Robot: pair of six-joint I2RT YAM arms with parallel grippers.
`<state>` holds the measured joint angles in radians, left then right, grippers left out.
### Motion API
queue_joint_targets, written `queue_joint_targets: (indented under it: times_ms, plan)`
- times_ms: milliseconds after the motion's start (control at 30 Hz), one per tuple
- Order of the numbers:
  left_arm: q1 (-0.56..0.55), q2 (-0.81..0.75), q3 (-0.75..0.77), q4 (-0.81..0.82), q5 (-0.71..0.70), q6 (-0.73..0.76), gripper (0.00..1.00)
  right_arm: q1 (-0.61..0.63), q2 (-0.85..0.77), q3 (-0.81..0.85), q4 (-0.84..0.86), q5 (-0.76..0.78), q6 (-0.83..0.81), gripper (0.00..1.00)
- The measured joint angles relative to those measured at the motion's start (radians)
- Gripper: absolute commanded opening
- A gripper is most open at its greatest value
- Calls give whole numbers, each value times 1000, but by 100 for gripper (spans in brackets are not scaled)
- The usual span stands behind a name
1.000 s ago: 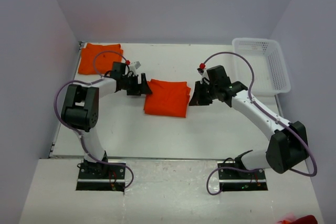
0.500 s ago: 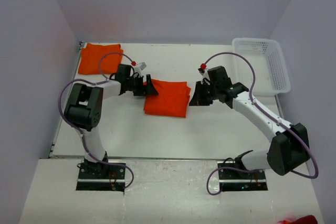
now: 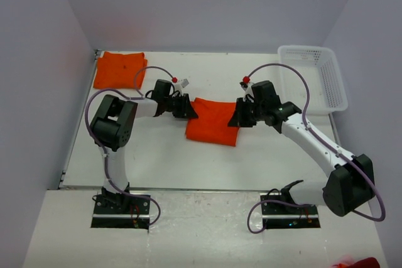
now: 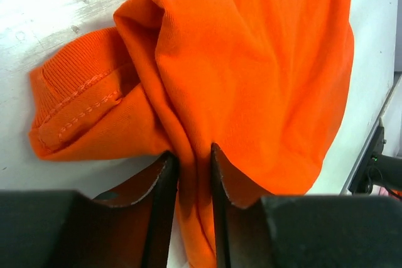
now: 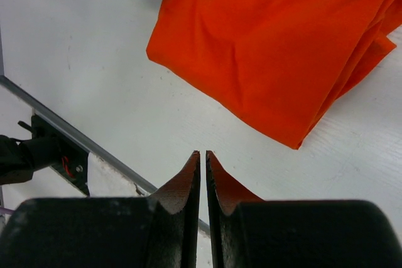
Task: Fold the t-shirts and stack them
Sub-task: Put the neatly folded tshirt into the corner of the board with the left arm
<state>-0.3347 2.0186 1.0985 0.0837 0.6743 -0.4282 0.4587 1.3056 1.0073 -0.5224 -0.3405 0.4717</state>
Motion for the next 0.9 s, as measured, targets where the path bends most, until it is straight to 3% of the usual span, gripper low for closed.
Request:
queue_joint_targets:
  times_ms: [100,200,233,267,567,900]
  plan:
    - [0,9,-9,36,8,-18,26,0,-5,-2,1,4,2,8]
    - [0,27,-17,88,32,-42,16,0,-5,-3,1,9,3,8]
    - [0,34,-22,114,45,-52,4,0,-5,-4,2,10,3,8]
    - [0,40,-26,135,56,-65,0,0,-5,-6,3,10,3,8]
    - [-3,56,-45,226,96,-107,0,-1,-6,-46,10,11,7,7]
    - [-26,-154,76,-105,-142,9,0,-1,-6,-49,15,11,7,7]
